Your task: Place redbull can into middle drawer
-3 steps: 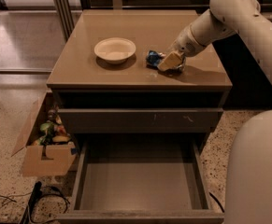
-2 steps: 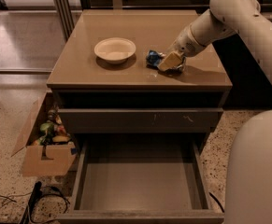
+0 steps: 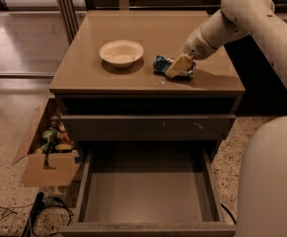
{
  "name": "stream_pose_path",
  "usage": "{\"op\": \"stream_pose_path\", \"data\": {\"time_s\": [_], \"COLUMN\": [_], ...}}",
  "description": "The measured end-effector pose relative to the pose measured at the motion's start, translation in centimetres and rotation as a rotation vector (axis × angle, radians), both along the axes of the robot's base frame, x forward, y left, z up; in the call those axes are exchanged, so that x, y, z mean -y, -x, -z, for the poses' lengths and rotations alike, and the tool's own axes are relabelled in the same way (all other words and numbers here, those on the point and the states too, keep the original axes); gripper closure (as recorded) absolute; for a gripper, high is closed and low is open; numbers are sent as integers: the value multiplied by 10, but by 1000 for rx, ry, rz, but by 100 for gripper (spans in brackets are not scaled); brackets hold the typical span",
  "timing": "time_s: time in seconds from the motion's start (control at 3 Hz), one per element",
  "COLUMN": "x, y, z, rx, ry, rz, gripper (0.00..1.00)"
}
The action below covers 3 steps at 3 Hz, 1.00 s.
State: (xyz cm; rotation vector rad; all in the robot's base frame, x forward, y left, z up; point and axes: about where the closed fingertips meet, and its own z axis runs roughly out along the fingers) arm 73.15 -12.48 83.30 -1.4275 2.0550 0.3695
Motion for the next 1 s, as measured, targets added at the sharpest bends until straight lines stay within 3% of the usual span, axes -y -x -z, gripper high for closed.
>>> {"op": "stream_pose_path", "data": {"time_s": [0.33, 0.67, 1.0], "x": [10, 23, 37], "y": [4, 21, 77], "z": [-18, -50, -86], "rx": [16, 74, 166], "ry": [5, -15, -57], "rz": [29, 46, 46], "gripper": [100, 100, 100]}}
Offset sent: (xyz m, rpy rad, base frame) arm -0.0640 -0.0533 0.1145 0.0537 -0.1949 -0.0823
